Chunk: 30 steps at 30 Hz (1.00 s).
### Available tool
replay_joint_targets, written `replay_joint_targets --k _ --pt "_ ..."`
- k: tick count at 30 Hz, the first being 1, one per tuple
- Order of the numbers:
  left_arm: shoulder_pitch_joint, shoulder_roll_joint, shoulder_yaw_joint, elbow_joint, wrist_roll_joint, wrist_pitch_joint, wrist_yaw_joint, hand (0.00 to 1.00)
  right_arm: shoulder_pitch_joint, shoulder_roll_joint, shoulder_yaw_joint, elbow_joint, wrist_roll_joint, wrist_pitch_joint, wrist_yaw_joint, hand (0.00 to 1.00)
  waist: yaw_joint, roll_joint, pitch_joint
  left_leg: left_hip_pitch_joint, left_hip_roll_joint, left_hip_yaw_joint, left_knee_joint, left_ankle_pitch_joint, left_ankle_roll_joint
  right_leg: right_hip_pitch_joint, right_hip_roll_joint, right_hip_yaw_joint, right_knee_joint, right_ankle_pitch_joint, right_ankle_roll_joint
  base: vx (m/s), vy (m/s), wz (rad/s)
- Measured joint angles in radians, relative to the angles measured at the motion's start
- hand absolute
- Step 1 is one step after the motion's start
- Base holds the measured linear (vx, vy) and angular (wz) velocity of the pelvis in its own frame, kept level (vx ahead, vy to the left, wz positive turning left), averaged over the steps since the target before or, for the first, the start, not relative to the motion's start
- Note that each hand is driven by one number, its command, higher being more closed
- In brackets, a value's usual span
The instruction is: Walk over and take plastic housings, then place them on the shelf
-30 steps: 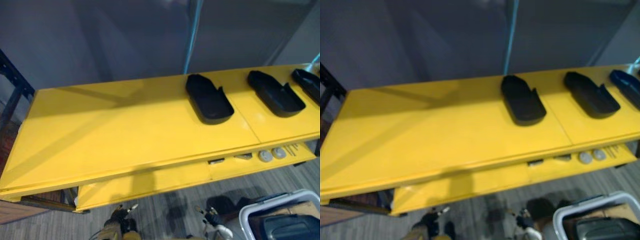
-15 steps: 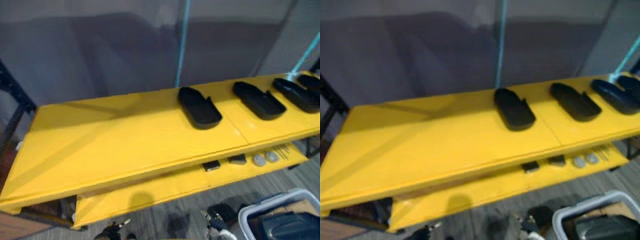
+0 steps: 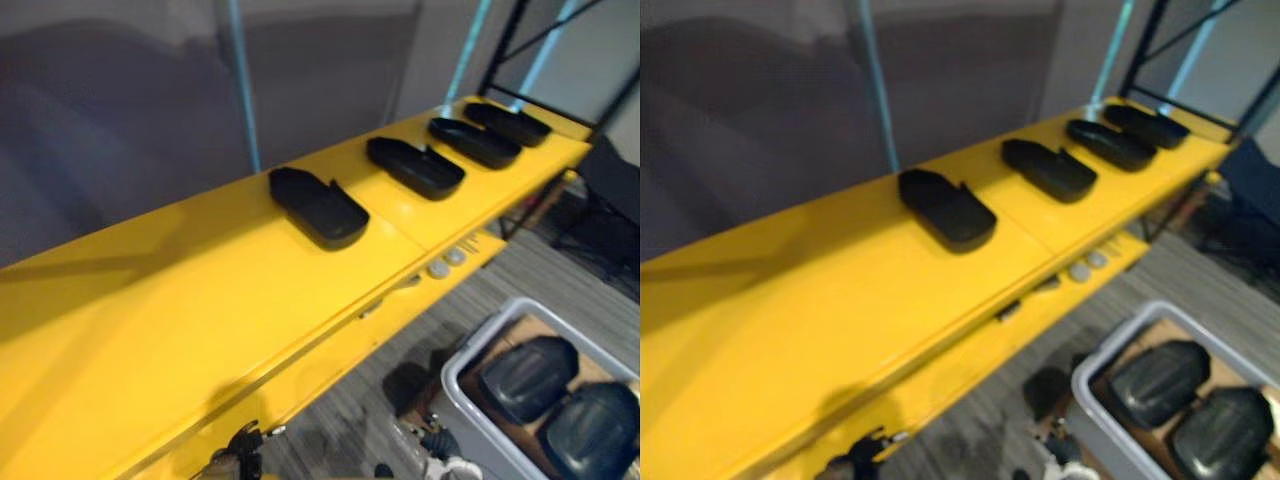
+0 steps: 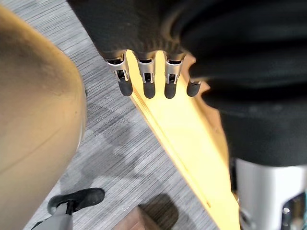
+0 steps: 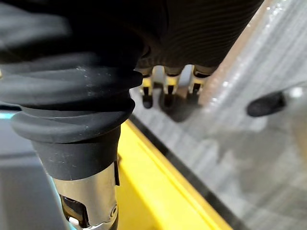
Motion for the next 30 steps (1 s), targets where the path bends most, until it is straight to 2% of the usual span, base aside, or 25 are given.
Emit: replay_joint_targets --k 3,5,6,8,11,13,14,15,16,17,18,19,21,23,24,26,27,28,29,30 --pt "0.016 0.001 0.004 -0.025 0.000 0.022 0.012 0.00 -0.002 0.000 0.022 -0.025 -0.003 -0.001 0.003 0.00 0.003 0.003 0.002 -0.004 0.002 -0.002 0.006 0.000 -0.001 -0.012 0.001 -0.023 0.024 -0.013 -0.002 -0.04 -0.043 -0.01" --pt "0.025 0.002 0.022 -0.026 0.000 0.026 0.016 0.00 -0.003 -0.001 0.032 -0.037 -0.021 -0.001 0.011 0.00 0.005 0.010 -0.002 -0.017 0.003 -0.006 0.023 -0.005 -0.009 -0.020 -0.002 -0.037 0.036 -0.048 0.016 -0.03 -0.107 0.04" --pt "0.031 -0.003 0.035 -0.026 0.001 0.027 0.016 0.00 -0.004 -0.002 0.032 -0.047 -0.020 -0.001 0.011 0.00 0.004 0.015 -0.005 -0.031 0.008 -0.011 0.034 -0.007 -0.012 -0.033 0.001 -0.043 0.052 -0.061 0.037 -0.03 -0.112 0.13" --pt "0.036 -0.016 0.062 -0.025 0.004 0.024 0.018 0.00 -0.007 -0.011 0.032 -0.049 -0.010 0.000 0.011 0.00 0.004 0.031 -0.005 -0.039 0.016 -0.020 0.047 -0.010 -0.016 -0.049 0.009 -0.047 0.072 -0.070 0.040 -0.01 -0.102 0.11" --pt "0.033 -0.036 0.099 -0.027 0.023 0.008 0.021 0.00 0.001 -0.031 0.030 -0.062 0.085 0.003 0.006 0.00 0.003 0.060 0.002 -0.062 0.035 -0.033 0.097 -0.031 -0.022 -0.065 0.025 -0.057 0.112 -0.084 0.045 0.00 -0.064 0.03" --pt "0.029 -0.039 0.100 -0.026 0.048 0.001 0.034 0.00 0.028 -0.031 0.024 -0.095 0.140 -0.010 -0.009 0.00 0.000 0.063 0.002 -0.073 0.045 -0.033 0.152 -0.063 -0.011 -0.087 0.033 -0.043 0.163 -0.087 0.053 -0.01 0.034 -0.24" --pt "0.027 -0.038 0.100 -0.026 0.039 0.001 0.036 0.00 0.044 -0.030 0.015 -0.107 0.157 -0.031 -0.010 0.00 -0.002 0.061 0.004 -0.071 0.050 -0.031 0.166 -0.077 -0.010 -0.098 0.035 -0.038 0.183 -0.087 0.053 -0.05 0.080 -0.40" --pt "0.027 -0.034 0.101 -0.027 0.017 0.001 0.033 0.00 0.074 -0.029 0.010 -0.132 0.158 -0.071 -0.011 0.00 -0.013 0.054 0.022 -0.067 0.055 -0.018 0.194 -0.091 -0.008 -0.102 0.043 -0.039 0.207 -0.081 0.063 -0.11 0.102 -0.55" --pt "0.027 -0.032 0.113 -0.038 0.013 0.001 0.031 0.00 0.096 -0.026 0.013 -0.175 0.157 -0.104 -0.010 0.00 -0.021 0.045 0.035 -0.067 0.057 0.004 0.218 -0.104 0.000 -0.109 0.042 -0.046 0.209 -0.059 0.091 -0.14 0.081 -0.62" --pt "0.027 -0.031 0.127 -0.050 0.016 0.001 0.032 0.00 0.107 -0.025 0.018 -0.199 0.154 -0.118 -0.010 0.00 -0.020 0.034 0.043 -0.067 0.062 0.030 0.224 -0.109 0.004 -0.117 0.042 -0.049 0.202 -0.041 0.098 -0.21 0.065 -1.01" --pt "0.043 -0.023 0.145 -0.071 0.004 0.000 0.037 0.00 0.113 -0.025 0.021 -0.234 0.124 -0.131 -0.011 0.00 -0.010 0.030 0.053 -0.066 0.088 0.090 0.222 -0.106 0.016 -0.131 0.041 -0.061 0.158 0.014 0.084 -0.18 0.045 -1.02" --pt "0.046 -0.022 0.157 -0.076 -0.004 0.001 0.037 0.00 0.113 -0.026 0.021 -0.247 0.109 -0.132 -0.011 0.00 -0.010 0.026 0.054 -0.067 0.097 0.114 0.220 -0.100 0.021 -0.138 0.043 -0.090 0.146 0.035 0.074 -0.20 0.062 -1.12" --pt "0.053 -0.022 0.163 -0.086 -0.003 0.003 0.036 0.00 0.113 -0.037 0.023 -0.286 0.078 -0.131 -0.013 0.00 -0.012 0.025 0.056 -0.045 0.129 0.183 0.177 -0.065 0.022 -0.165 0.036 -0.232 0.306 -0.032 -0.009 -0.13 0.060 -0.86" --pt "0.081 -0.021 0.164 -0.108 -0.003 0.003 0.035 0.00 0.102 -0.040 0.040 -0.314 0.069 -0.131 -0.014 0.00 -0.005 0.031 0.053 -0.004 0.153 0.243 0.106 -0.015 0.013 -0.164 0.012 -0.283 0.409 -0.066 -0.049 -0.07 -0.040 -0.86" --pt "0.089 -0.015 0.164 -0.112 -0.016 0.005 0.034 0.00 0.094 -0.042 0.056 -0.333 0.069 -0.132 -0.014 0.00 0.005 0.031 0.052 0.008 0.166 0.276 0.065 0.021 0.005 -0.165 -0.029 -0.310 0.467 -0.072 -0.058 -0.02 -0.082 -0.81" --pt "0.098 -0.003 0.167 -0.115 -0.064 0.008 0.035 0.00 0.071 -0.044 0.066 -0.334 0.067 -0.128 -0.014 0.00 0.016 0.031 0.052 0.008 0.185 0.304 0.040 0.049 -0.014 -0.162 -0.097 -0.321 0.514 -0.075 -0.065 0.09 -0.039 -0.63" --pt "0.117 0.012 0.169 -0.124 -0.098 0.012 0.034 0.00 0.055 -0.044 0.069 -0.333 0.067 -0.124 -0.015 0.00 0.019 0.023 0.048 0.003 0.197 0.320 0.034 0.064 -0.034 -0.147 -0.160 -0.320 0.505 -0.053 -0.067 0.13 -0.045 -0.70" --pt "0.141 0.046 0.180 -0.128 -0.121 0.015 0.032 0.00 0.050 -0.042 0.079 -0.326 0.067 -0.122 -0.022 0.00 0.022 -0.005 0.032 -0.002 0.190 0.319 0.026 0.074 -0.060 -0.131 -0.191 -0.307 0.439 0.080 -0.050 0.06 -0.144 -0.61" --pt "0.145 0.048 0.188 -0.116 -0.124 0.024 0.030 0.00 0.043 -0.048 0.083 -0.322 0.067 -0.116 -0.032 0.00 0.024 0.004 0.032 -0.004 0.191 0.287 0.007 0.079 -0.063 -0.125 -0.159 -0.317 0.410 0.076 -0.042 -0.01 -0.196 -0.79" --pt "0.162 0.041 0.195 -0.081 -0.147 0.037 0.019 0.00 0.026 -0.070 0.099 -0.302 0.066 -0.110 -0.048 0.00 0.045 0.035 0.020 -0.019 0.153 0.158 -0.045 0.078 -0.064 -0.124 -0.122 -0.320 0.348 0.092 -0.059 -0.07 -0.232 -0.83"
